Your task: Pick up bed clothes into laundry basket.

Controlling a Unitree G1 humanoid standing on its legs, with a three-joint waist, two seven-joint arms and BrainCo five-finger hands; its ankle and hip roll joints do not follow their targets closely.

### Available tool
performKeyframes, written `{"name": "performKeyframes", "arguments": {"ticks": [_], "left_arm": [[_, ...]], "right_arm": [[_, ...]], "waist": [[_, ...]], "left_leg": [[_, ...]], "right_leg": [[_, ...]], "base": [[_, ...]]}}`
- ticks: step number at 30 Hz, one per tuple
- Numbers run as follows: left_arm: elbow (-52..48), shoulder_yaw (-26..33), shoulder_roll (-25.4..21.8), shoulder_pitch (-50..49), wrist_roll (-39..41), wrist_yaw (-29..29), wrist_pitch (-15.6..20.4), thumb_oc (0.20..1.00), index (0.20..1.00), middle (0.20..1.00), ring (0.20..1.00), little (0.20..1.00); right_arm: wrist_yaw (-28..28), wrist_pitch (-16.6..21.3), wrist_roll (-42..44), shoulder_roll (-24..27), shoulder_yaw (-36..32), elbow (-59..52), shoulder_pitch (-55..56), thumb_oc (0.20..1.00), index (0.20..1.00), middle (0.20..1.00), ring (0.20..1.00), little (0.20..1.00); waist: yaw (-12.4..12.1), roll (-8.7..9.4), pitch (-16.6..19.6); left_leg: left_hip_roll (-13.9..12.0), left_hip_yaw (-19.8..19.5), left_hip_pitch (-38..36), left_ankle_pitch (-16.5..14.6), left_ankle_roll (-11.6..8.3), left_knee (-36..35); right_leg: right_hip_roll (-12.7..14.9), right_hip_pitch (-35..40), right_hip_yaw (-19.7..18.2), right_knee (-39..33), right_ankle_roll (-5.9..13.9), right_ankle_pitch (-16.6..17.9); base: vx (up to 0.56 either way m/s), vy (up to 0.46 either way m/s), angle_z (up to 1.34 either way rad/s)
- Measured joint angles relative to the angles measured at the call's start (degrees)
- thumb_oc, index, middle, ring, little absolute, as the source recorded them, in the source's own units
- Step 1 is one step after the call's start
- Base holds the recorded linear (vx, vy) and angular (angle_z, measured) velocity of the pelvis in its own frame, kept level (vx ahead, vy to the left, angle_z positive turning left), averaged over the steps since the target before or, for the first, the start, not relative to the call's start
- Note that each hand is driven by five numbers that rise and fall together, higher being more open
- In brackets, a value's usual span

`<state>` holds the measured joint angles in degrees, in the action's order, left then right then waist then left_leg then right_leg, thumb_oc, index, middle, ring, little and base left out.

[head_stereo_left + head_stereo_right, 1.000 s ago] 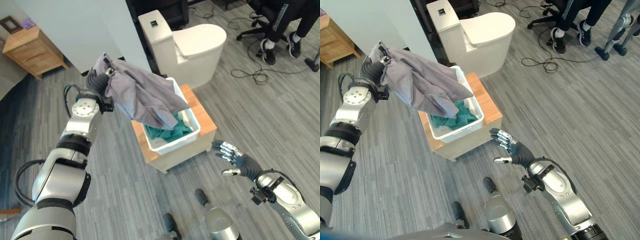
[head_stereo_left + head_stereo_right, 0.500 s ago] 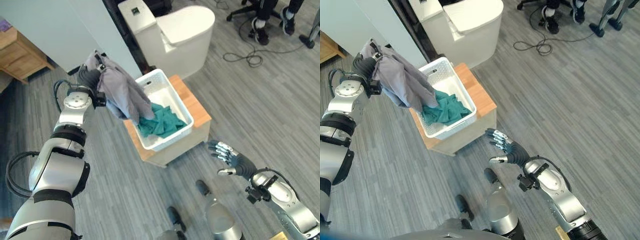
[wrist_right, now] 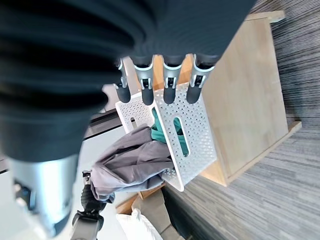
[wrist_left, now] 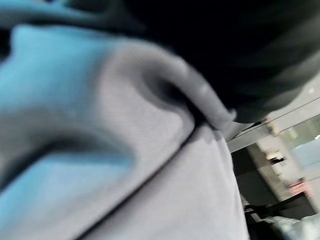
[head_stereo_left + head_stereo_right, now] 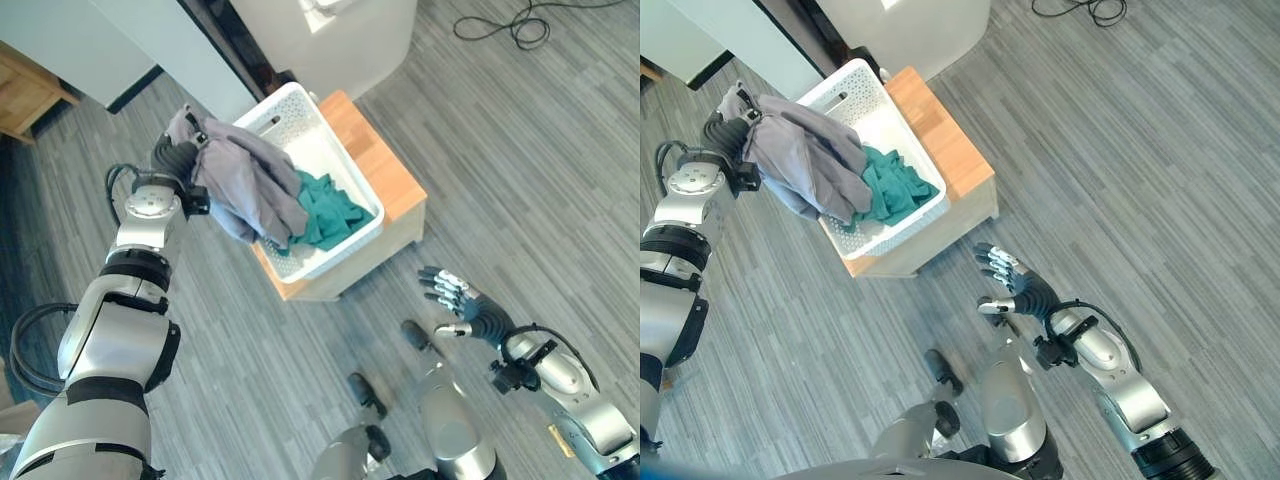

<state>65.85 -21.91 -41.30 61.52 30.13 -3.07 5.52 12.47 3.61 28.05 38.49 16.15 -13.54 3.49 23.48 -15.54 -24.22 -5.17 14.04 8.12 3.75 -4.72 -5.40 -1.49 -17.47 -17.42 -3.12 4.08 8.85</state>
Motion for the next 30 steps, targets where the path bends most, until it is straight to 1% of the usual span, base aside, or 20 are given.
{"name": "performKeyframes", "arguments": {"ticks": [3, 6, 9, 13, 16, 20, 24, 25, 26, 27, 30], "left_arm": [[0.0, -0.5, 0.0, -0.3, -2.5, 1.3, -0.1, 0.2, 0.2, 0.2, 0.2, 0.2], [-0.7, -5.5, 0.0, 0.0, -9.2, 2.3, 0.0, 0.2, 0.2, 0.2, 0.2, 0.2], [-2.5, -6.9, 0.0, 0.0, -11.2, 2.9, 0.2, 0.2, 0.2, 0.2, 0.2, 0.2], [-5.9, -11.6, 0.3, 0.8, -13.1, 3.3, 0.9, 0.2, 0.2, 0.2, 0.2, 0.2], [-6.7, -12.2, 2.7, 2.2, -13.4, 3.2, 1.4, 0.2, 0.2, 0.2, 0.2, 0.2], [-7.7, -15.1, 7.5, 5.2, -13.5, 2.8, 1.5, 0.2, 0.2, 0.2, 0.2, 0.2], [-7.3, -15.9, 9.1, 5.6, -13.7, 2.7, 1.5, 0.2, 0.2, 0.2, 0.2, 0.2], [-6.6, -15.8, 9.2, 5.6, -13.7, 2.6, 1.4, 0.655, 0.655, 0.655, 0.655, 0.655], [-6.0, -15.7, 9.2, 5.6, -13.7, 2.6, 1.5, 0.956, 0.956, 0.956, 0.956, 0.956], [-4.4, -14.8, 9.6, 5.7, -13.7, 2.6, 1.4, 1.0, 1.0, 1.0, 1.0, 1.0], [-1.3, -11.8, 9.6, 5.3, -13.5, 2.4, 0.1, 1.0, 1.0, 1.0, 1.0, 1.0]], "right_arm": [[-0.3, 0.2, 0.0, 0.0, -0.1, 0.0, 0.0, 1.0, 1.0, 1.0, 1.0, 1.0], [-0.6, 0.4, 0.0, 0.7, -0.1, 0.0, 0.0, 1.0, 1.0, 1.0, 1.0, 1.0], [-0.7, 0.6, 0.0, 1.1, -0.6, 0.0, 0.2, 1.0, 1.0, 1.0, 1.0, 1.0], [-0.8, 1.1, -0.2, 1.1, -0.5, 0.0, 0.2, 1.0, 1.0, 1.0, 1.0, 1.0], [-0.8, 2.0, -0.6, 1.1, -0.3, 0.0, 0.2, 1.0, 1.0, 1.0, 1.0, 1.0], [-0.8, 2.2, -0.6, 1.0, 0.0, 0.0, 0.4, 1.0, 1.0, 1.0, 1.0, 1.0], [-1.0, 2.2, -0.8, 1.0, 0.0, 0.0, 0.7, 1.0, 1.0, 1.0, 1.0, 1.0], [-1.1, 2.2, -1.2, 1.0, 0.0, 0.0, 0.9, 1.0, 1.0, 1.0, 1.0, 1.0], [-1.1, 2.2, -1.2, 1.0, -0.1, 0.0, 1.1, 1.0, 1.0, 1.0, 1.0, 1.0], [-1.2, 2.2, -1.2, 1.0, -0.1, 0.1, 1.3, 1.0, 1.0, 1.0, 1.0, 1.0], [-1.6, 2.1, -1.4, 1.0, -0.3, 0.7, 1.5, 1.0, 1.0, 1.0, 1.0, 1.0]], "waist": [[0.0, -0.33, -0.4], [0.4, -0.82, -0.8], [0.7, -0.81, -0.8], [1.6, -0.83, -0.8], [1.7, -0.85, -0.7], [1.8, -0.87, -0.7], [2.8, -0.88, -0.7], [3.1, -0.9, -0.7], [3.2, -0.94, -0.7], [3.2, -1.01, -0.6], [3.1, -1.07, -0.6]], "left_leg": [[0.1, 0.8, 0.2, 0.0, 0.0, 0.0], [0.2, 0.9, 0.2, -0.1, -0.12, -0.1], [0.4, 1.0, 0.6, -0.1, -0.16, -0.3], [0.7, 1.0, 0.6, -0.1, -0.15, -0.3], [1.0, 1.0, 0.7, -0.1, -0.15, -0.3], [1.5, 1.1, 0.7, -0.1, -0.12, -0.3], [1.7, 1.3, 0.7, -0.1, -0.13, -0.3], [1.7, 1.4, 0.7, -0.1, -0.11, -0.3], [1.7, 1.5, 0.7, -0.1, -0.12, -0.3], [1.7, 1.6, 0.6, -0.1, -0.1, -0.2], [1.6, 2.0, 0.4, 0.0, 0.03, 0.0]], "right_leg": [[0.0, -0.5, -0.4, 0.2, 0.07, -0.1], [0.1, -0.7, -0.6, 0.4, 0.14, -0.1], [0.1, -1.4, -0.9, 0.8, 0.2, -0.1], [0.5, -1.5, -0.9, 1.0, 0.36, -0.2], [0.8, -1.5, -0.9, 1.1, 0.56, -0.3], [1.3, -1.7, -1.2, 1.3, 1.0, -0.3], [1.5, -2.0, -1.7, 1.3, 1.26, -0.2], [1.5, -2.0, -1.7, 1.4, 1.31, -0.2], [1.4, -2.1, -1.8, 1.4, 1.31, -0.2], [1.4, -2.1, -1.8, 1.5, 1.31, -0.2], [1.1, -2.3, -1.9, 2.0, 1.29, -0.2]], "base": [[0.01, 0.033, -0.06], [0.0, 0.002, -0.01], [0.0, 0.022, -0.05], [0.0, 0.0, 0.0], [0.0, 0.0, 0.0], [0.01, 0.0, 0.0], [0.02, 0.004, -0.07], [0.02, 0.0, -0.04], [0.02, 0.008, -0.06], [0.01, -0.003, -0.07], [0.01, -0.011, -0.04]]}}
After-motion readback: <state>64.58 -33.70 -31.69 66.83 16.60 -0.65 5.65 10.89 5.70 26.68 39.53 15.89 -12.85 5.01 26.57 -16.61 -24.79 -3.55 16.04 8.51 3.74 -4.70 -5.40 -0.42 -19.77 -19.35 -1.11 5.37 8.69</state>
